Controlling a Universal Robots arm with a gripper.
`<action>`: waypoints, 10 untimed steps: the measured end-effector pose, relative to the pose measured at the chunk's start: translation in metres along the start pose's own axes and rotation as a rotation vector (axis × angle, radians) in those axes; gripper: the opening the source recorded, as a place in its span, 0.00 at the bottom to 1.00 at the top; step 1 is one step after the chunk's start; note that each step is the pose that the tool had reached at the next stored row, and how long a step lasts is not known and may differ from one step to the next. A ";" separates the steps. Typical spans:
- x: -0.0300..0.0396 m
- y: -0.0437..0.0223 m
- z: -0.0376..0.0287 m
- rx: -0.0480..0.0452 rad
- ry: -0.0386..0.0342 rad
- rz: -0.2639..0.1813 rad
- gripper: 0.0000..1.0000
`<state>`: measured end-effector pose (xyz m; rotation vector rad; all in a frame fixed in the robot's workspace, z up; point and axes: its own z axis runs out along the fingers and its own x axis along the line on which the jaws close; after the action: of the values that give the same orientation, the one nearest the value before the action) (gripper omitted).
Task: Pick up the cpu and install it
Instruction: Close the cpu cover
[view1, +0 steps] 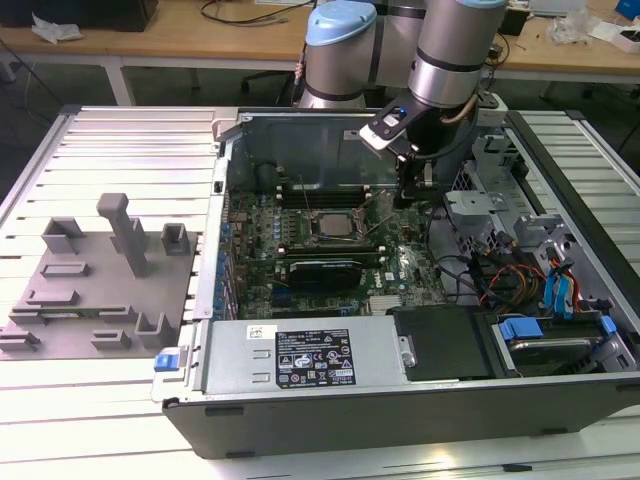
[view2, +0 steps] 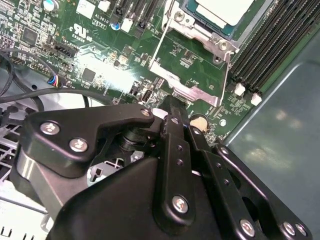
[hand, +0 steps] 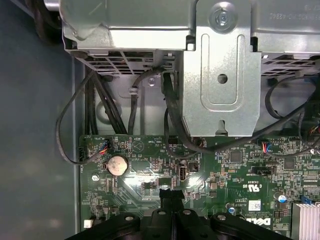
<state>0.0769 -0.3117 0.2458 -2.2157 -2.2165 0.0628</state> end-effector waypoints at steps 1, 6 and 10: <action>0.0000 0.0000 0.0000 0.0000 0.0000 0.000 0.11; 0.0001 -0.0018 0.0002 -0.0001 0.0003 0.000 0.11; 0.0000 -0.0048 0.0003 -0.0001 0.0003 0.000 0.11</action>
<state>0.0721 -0.3117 0.2456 -2.2157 -2.2163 0.0623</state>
